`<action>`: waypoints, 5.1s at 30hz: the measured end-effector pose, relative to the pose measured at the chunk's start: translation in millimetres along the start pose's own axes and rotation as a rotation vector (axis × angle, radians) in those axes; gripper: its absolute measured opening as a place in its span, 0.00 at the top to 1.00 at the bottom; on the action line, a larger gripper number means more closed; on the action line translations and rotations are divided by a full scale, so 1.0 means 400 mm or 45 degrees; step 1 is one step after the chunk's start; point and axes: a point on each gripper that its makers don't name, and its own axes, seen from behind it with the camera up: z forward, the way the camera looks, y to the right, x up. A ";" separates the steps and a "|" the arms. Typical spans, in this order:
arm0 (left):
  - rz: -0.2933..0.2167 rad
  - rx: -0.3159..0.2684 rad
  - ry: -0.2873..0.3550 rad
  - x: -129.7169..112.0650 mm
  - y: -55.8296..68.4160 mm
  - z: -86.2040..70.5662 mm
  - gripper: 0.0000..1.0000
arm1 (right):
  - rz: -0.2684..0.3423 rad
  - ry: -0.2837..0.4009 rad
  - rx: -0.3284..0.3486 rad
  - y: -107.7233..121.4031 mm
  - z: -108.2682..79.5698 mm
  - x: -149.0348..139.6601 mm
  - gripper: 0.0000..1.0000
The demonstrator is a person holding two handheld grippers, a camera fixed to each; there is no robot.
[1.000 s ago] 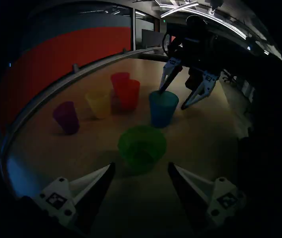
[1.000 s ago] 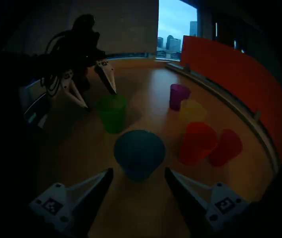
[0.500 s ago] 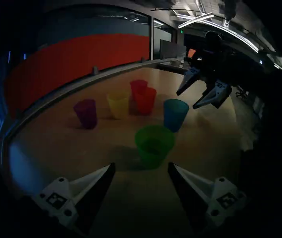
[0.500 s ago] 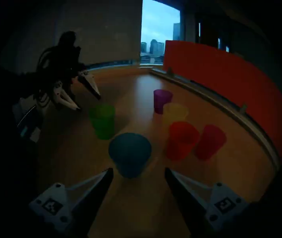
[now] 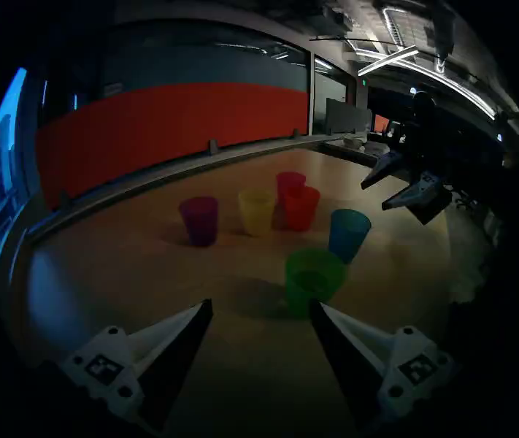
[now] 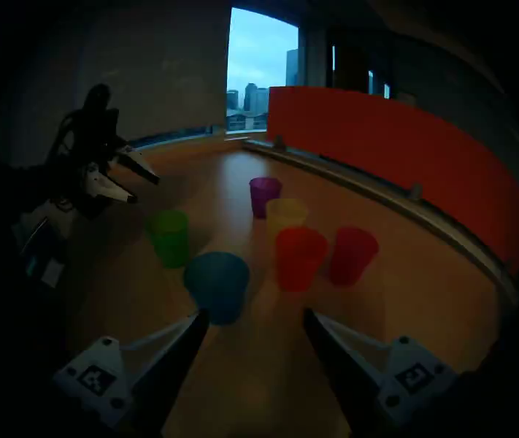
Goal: Pour water
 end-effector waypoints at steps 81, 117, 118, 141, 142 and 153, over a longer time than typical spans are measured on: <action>-0.271 0.729 0.662 0.288 -0.208 -0.142 0.02 | 0.364 0.743 -1.076 0.394 -0.360 0.252 0.00; -0.322 0.923 0.634 0.120 -0.251 -0.060 0.02 | 0.359 0.715 -1.221 0.410 -0.352 0.162 0.00; -0.318 0.927 0.631 0.115 -0.252 -0.058 0.02 | 0.367 0.715 -1.223 0.412 -0.353 0.159 0.00; -0.261 0.966 0.595 0.062 -0.270 -0.019 0.02 | 0.442 0.716 -1.215 0.415 -0.356 0.127 0.00; -0.258 0.967 0.597 0.062 -0.269 -0.018 0.02 | 0.443 0.718 -1.216 0.415 -0.357 0.126 0.00; -0.243 0.960 0.612 0.067 -0.266 -0.017 0.02 | 0.457 0.721 -1.224 0.423 -0.366 0.111 0.00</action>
